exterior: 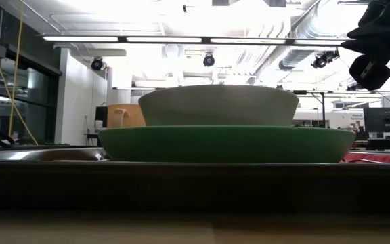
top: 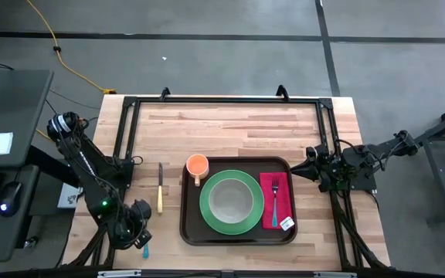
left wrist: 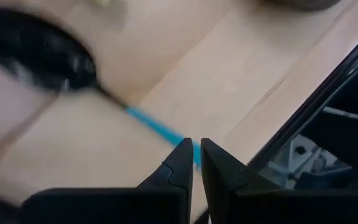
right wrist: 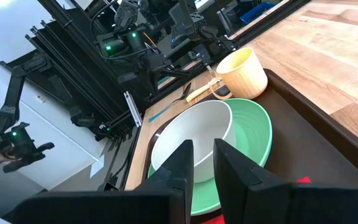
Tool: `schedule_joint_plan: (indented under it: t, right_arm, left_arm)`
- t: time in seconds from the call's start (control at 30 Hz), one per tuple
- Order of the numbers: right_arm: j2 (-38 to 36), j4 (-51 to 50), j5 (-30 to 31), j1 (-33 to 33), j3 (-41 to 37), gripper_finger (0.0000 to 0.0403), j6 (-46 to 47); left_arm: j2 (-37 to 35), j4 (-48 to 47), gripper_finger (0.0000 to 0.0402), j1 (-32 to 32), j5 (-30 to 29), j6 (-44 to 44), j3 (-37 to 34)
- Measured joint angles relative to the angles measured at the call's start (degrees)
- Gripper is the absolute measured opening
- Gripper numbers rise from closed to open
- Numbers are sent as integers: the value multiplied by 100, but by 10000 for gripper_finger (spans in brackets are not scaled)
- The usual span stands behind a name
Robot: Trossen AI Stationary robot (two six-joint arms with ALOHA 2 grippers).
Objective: Set up tray
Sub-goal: Put the blue spoon to the left of the blue fork on the red napkin
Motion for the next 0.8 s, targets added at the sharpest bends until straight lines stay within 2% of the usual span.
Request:
schedule_joint_plan:
  t: [0.07, 0.17, 0.6, 0.8]
  right_arm:
    - [0, 0, 0, 2, 0, 38, 0]
    - [0, 0, 0, 2, 0, 35, 0]
    - [0, 7, 19, 0, 0, 39, 0]
    - [0, 42, -13, 1, 0, 44, 1]
  left_arm:
    - [0, -2, 62, 0, 240, -89, 0]
    - [27, 3, 62, 26, 288, -97, 0]
    - [569, -247, 62, 907, 1131, -174, 0]
    - [603, -254, 62, 1311, 1387, -224, 0]
